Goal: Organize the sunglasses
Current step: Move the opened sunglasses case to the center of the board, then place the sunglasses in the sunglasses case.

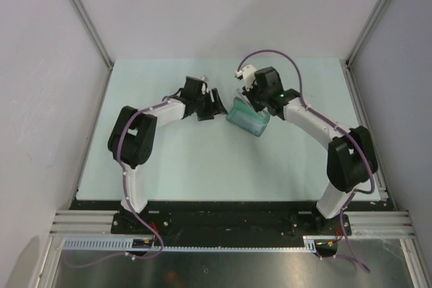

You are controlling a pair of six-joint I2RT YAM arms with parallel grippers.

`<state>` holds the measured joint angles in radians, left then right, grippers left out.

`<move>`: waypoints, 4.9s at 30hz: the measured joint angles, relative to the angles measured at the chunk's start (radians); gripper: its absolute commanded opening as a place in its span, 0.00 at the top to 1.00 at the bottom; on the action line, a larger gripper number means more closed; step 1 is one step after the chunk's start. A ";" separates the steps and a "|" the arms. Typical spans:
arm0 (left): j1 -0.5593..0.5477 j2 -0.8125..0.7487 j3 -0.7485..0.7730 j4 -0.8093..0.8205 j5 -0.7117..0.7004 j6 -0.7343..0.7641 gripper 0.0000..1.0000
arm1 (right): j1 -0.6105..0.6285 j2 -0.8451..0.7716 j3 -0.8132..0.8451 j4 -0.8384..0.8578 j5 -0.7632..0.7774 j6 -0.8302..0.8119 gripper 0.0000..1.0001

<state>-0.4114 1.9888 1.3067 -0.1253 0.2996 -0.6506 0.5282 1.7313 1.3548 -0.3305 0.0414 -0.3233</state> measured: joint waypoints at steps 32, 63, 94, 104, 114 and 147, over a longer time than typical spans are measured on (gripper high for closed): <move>-0.141 0.151 0.162 -0.051 -0.252 -0.142 1.00 | -0.105 -0.247 -0.065 -0.023 -0.164 0.088 0.99; -0.033 0.036 0.005 -0.115 0.143 0.558 1.00 | 0.061 -0.322 -0.114 -0.144 -0.400 0.219 0.98; -0.028 -0.025 -0.058 -0.154 0.119 0.597 0.70 | 0.151 0.029 -0.164 -0.051 -0.239 0.228 1.00; -0.026 -0.032 -0.058 -0.165 0.102 0.590 0.54 | 0.169 0.030 -0.163 -0.031 -0.150 0.147 1.00; -0.008 -0.076 -0.058 -0.177 0.096 0.579 0.50 | 0.188 0.070 -0.143 -0.020 -0.116 0.104 1.00; 0.094 -0.142 -0.058 -0.176 -0.005 0.488 0.53 | 0.188 0.146 -0.086 -0.024 -0.154 0.106 0.99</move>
<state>-0.3176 1.8473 1.2484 -0.3016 0.2947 -0.1627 0.7158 1.8771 1.2686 -0.3550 -0.1131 -0.2173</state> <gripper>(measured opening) 0.474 0.084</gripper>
